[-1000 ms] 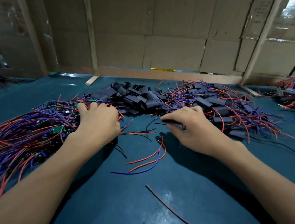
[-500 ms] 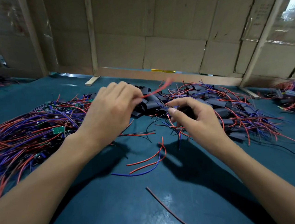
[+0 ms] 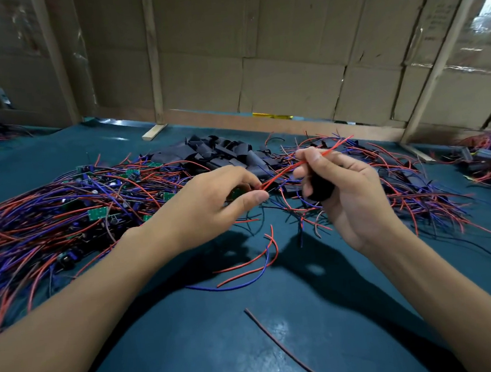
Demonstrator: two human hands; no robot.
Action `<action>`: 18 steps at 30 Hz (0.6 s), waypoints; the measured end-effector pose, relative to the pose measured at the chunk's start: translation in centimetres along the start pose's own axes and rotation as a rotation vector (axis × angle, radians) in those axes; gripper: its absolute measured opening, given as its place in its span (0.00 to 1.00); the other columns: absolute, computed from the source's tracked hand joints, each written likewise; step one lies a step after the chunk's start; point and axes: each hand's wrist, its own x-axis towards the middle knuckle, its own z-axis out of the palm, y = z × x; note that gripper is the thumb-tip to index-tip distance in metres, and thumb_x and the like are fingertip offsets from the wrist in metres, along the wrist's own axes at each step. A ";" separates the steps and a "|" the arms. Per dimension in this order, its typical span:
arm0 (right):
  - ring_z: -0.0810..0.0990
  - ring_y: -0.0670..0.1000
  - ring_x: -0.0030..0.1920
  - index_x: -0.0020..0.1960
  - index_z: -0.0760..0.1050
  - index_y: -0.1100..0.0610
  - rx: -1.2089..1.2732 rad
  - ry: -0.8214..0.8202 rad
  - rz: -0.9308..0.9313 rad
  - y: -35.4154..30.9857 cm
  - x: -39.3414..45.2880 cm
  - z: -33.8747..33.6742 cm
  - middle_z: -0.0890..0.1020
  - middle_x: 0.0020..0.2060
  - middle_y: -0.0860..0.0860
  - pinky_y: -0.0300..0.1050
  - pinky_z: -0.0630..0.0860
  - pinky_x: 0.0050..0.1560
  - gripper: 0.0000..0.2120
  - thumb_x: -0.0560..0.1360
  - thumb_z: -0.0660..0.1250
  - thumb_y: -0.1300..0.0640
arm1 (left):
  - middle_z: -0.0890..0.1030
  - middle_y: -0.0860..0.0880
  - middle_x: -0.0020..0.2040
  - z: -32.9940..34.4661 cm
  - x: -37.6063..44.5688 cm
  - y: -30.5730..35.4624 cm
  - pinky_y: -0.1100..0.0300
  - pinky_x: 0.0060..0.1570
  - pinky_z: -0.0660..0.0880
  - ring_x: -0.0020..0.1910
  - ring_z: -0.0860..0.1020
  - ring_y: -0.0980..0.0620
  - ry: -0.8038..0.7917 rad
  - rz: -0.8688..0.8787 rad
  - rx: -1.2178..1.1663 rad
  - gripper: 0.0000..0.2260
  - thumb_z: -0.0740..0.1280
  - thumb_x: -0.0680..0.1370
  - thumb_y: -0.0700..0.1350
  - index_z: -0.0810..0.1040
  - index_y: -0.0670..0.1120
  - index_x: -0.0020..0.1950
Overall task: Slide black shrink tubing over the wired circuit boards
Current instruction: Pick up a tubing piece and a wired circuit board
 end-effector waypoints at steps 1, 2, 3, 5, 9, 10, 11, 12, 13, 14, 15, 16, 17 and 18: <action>0.73 0.51 0.32 0.46 0.85 0.59 0.005 0.007 0.007 0.0 0.0 -0.1 0.84 0.39 0.56 0.38 0.74 0.38 0.09 0.75 0.70 0.55 | 0.81 0.52 0.51 0.0 0.0 -0.1 0.61 0.53 0.74 0.50 0.79 0.56 0.011 0.011 -0.016 0.17 0.64 0.81 0.55 0.81 0.44 0.58; 0.73 0.51 0.32 0.46 0.84 0.60 0.012 0.010 0.010 -0.1 0.0 -0.1 0.84 0.39 0.55 0.39 0.74 0.39 0.09 0.75 0.70 0.55 | 0.81 0.51 0.50 0.1 0.0 -0.1 0.65 0.52 0.72 0.50 0.78 0.57 0.028 0.015 -0.035 0.16 0.65 0.80 0.54 0.81 0.44 0.58; 0.73 0.51 0.32 0.46 0.84 0.60 0.024 0.010 0.010 -0.1 0.0 0.0 0.84 0.39 0.55 0.39 0.74 0.39 0.09 0.75 0.69 0.55 | 0.82 0.51 0.50 0.1 0.0 -0.1 0.68 0.53 0.71 0.50 0.79 0.58 0.042 0.011 -0.061 0.15 0.66 0.80 0.54 0.82 0.44 0.58; 0.73 0.51 0.32 0.45 0.83 0.61 0.055 0.007 0.006 -0.2 0.0 0.0 0.84 0.40 0.54 0.39 0.75 0.38 0.09 0.75 0.69 0.55 | 0.82 0.52 0.53 0.2 0.0 0.0 0.68 0.56 0.71 0.54 0.79 0.58 0.050 -0.006 -0.113 0.17 0.68 0.79 0.54 0.81 0.45 0.62; 0.73 0.51 0.32 0.46 0.83 0.59 0.137 0.003 0.002 -0.8 0.1 -0.3 0.84 0.41 0.52 0.39 0.73 0.37 0.08 0.76 0.69 0.55 | 0.81 0.57 0.60 -0.1 -0.1 -0.2 0.69 0.60 0.70 0.60 0.77 0.65 0.010 -0.020 -0.132 0.21 0.67 0.79 0.58 0.76 0.50 0.69; 0.73 0.51 0.33 0.47 0.83 0.58 0.156 0.012 0.008 -0.9 0.2 -0.4 0.84 0.40 0.52 0.39 0.72 0.37 0.08 0.76 0.68 0.55 | 0.80 0.56 0.62 -0.2 -0.1 -0.3 0.71 0.60 0.69 0.60 0.76 0.66 0.004 0.004 -0.110 0.21 0.66 0.79 0.57 0.76 0.48 0.69; 0.73 0.50 0.33 0.48 0.83 0.58 0.170 0.024 0.014 -1.1 0.3 -0.6 0.83 0.40 0.52 0.39 0.71 0.39 0.08 0.77 0.68 0.54 | 0.80 0.55 0.62 -0.2 0.0 -0.4 0.71 0.60 0.69 0.60 0.77 0.64 0.011 0.034 -0.087 0.20 0.66 0.80 0.55 0.76 0.46 0.69; 0.73 0.50 0.33 0.49 0.82 0.58 0.183 0.035 0.022 -1.2 0.4 -0.7 0.82 0.39 0.52 0.40 0.70 0.40 0.08 0.77 0.67 0.54 | 0.81 0.53 0.61 -0.1 0.0 -0.4 0.69 0.60 0.70 0.59 0.78 0.61 0.036 0.068 -0.061 0.18 0.66 0.81 0.51 0.77 0.44 0.68; 0.73 0.50 0.33 0.49 0.82 0.58 0.195 0.040 0.034 -1.2 0.5 -0.9 0.82 0.39 0.52 0.42 0.69 0.42 0.08 0.77 0.67 0.54 | 0.81 0.51 0.60 0.0 0.0 -0.4 0.66 0.60 0.72 0.57 0.79 0.57 0.071 0.101 -0.037 0.16 0.66 0.82 0.48 0.78 0.42 0.66; 0.73 0.49 0.33 0.50 0.82 0.57 0.205 0.040 0.056 -1.3 0.6 -1.0 0.81 0.38 0.51 0.42 0.69 0.43 0.09 0.77 0.67 0.53 | 0.82 0.49 0.59 0.1 0.1 -0.3 0.63 0.59 0.73 0.56 0.79 0.55 0.111 0.125 -0.020 0.14 0.66 0.82 0.46 0.78 0.41 0.65; 0.73 0.49 0.34 0.51 0.82 0.57 0.208 0.038 0.086 -1.3 0.7 -1.2 0.80 0.38 0.50 0.42 0.69 0.42 0.09 0.77 0.67 0.53 | 0.82 0.48 0.58 0.2 0.1 -0.3 0.62 0.59 0.74 0.56 0.80 0.53 0.154 0.138 -0.011 0.13 0.67 0.82 0.44 0.79 0.40 0.64; 0.72 0.49 0.34 0.52 0.82 0.56 0.199 0.036 0.122 -1.3 0.7 -1.2 0.79 0.37 0.49 0.41 0.69 0.42 0.09 0.78 0.66 0.53 | 0.82 0.48 0.58 0.2 0.2 -0.2 0.62 0.59 0.73 0.57 0.80 0.53 0.198 0.146 -0.003 0.13 0.67 0.82 0.44 0.79 0.40 0.64; 0.72 0.49 0.33 0.53 0.81 0.56 0.179 0.034 0.153 -1.3 0.7 -1.4 0.79 0.36 0.49 0.41 0.69 0.41 0.09 0.78 0.66 0.54 | 0.82 0.48 0.58 0.2 0.2 -0.2 0.64 0.60 0.72 0.57 0.79 0.53 0.241 0.153 0.011 0.13 0.68 0.82 0.43 0.79 0.40 0.64; 0.72 0.49 0.33 0.54 0.81 0.57 0.150 0.026 0.173 -1.2 0.7 -1.4 0.78 0.35 0.49 0.42 0.69 0.41 0.09 0.77 0.66 0.54 | 0.82 0.47 0.57 0.1 0.2 -0.3 0.64 0.60 0.72 0.57 0.79 0.53 0.276 0.158 0.027 0.13 0.69 0.81 0.43 0.79 0.41 0.64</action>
